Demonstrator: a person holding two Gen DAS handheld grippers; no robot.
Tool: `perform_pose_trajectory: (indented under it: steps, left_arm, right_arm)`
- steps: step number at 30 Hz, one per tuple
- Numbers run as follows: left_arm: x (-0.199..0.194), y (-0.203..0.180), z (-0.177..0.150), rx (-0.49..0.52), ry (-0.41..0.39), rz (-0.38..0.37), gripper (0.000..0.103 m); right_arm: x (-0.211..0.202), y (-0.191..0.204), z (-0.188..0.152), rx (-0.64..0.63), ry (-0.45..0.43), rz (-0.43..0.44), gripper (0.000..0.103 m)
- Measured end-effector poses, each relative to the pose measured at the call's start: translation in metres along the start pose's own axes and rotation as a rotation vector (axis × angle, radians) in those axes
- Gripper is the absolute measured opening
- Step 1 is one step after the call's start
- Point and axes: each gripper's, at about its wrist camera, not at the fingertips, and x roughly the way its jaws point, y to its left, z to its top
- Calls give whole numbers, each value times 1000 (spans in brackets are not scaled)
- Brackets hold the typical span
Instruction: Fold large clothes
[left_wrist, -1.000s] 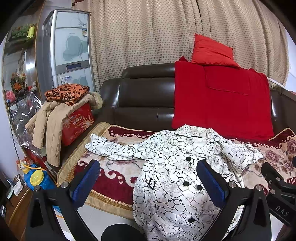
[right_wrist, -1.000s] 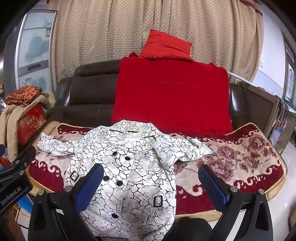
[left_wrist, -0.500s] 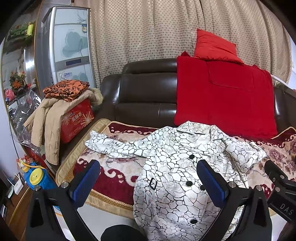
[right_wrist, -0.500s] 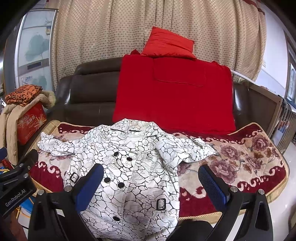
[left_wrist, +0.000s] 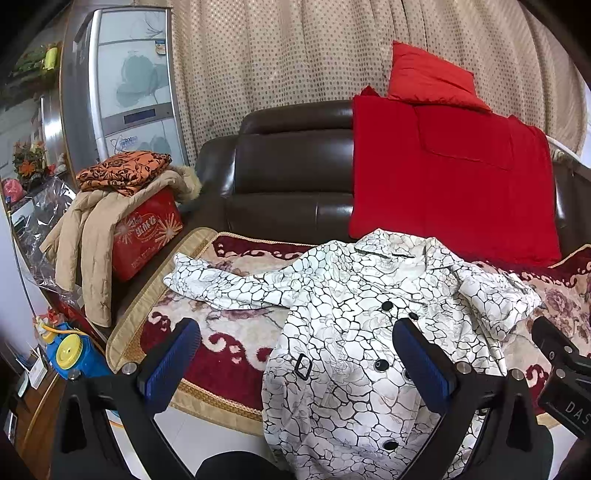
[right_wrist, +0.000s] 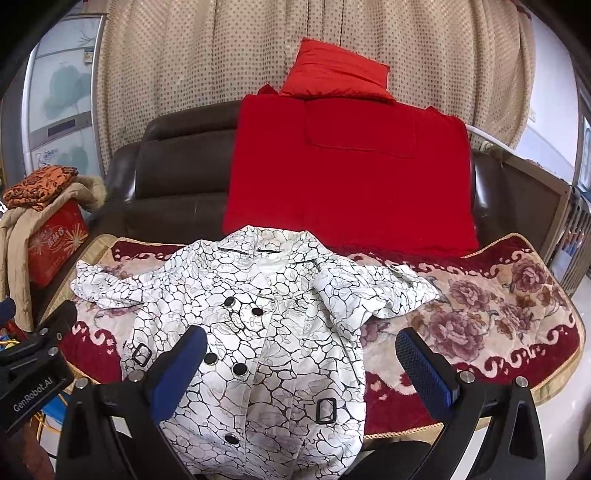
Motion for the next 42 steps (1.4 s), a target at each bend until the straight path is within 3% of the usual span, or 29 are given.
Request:
perform_pose_trajectory:
  steps: [14, 21, 27, 31, 36, 38, 40, 42]
  left_arm:
    - [46, -19, 5, 30, 49, -6, 103]
    - [93, -38, 6, 43, 74, -46, 103]
    - [188, -61, -2, 9, 162, -109, 103]
    - [247, -85, -19, 44, 250, -98, 103]
    - [263, -95, -34, 72, 257, -125, 103]
    - [260, -94, -32, 80, 243, -148, 103]
    - [255, -93, -30, 84, 209, -152, 103]
    - [253, -90, -27, 85, 191, -151, 103]
  right_arm:
    - [45, -13, 6, 32, 49, -19, 103]
    - [83, -36, 8, 63, 68, -21, 103]
    - [154, -134, 4, 344, 77, 98, 103]
    - [211, -211, -16, 633, 146, 143, 103]
    - [264, -262, -37, 902, 188, 255, 101]
    - [289, -272, -41, 979, 211, 294, 95]
    - [317, -279, -48, 1051, 258, 273, 81]
    - [334, -286, -50, 1103, 260, 277, 75]
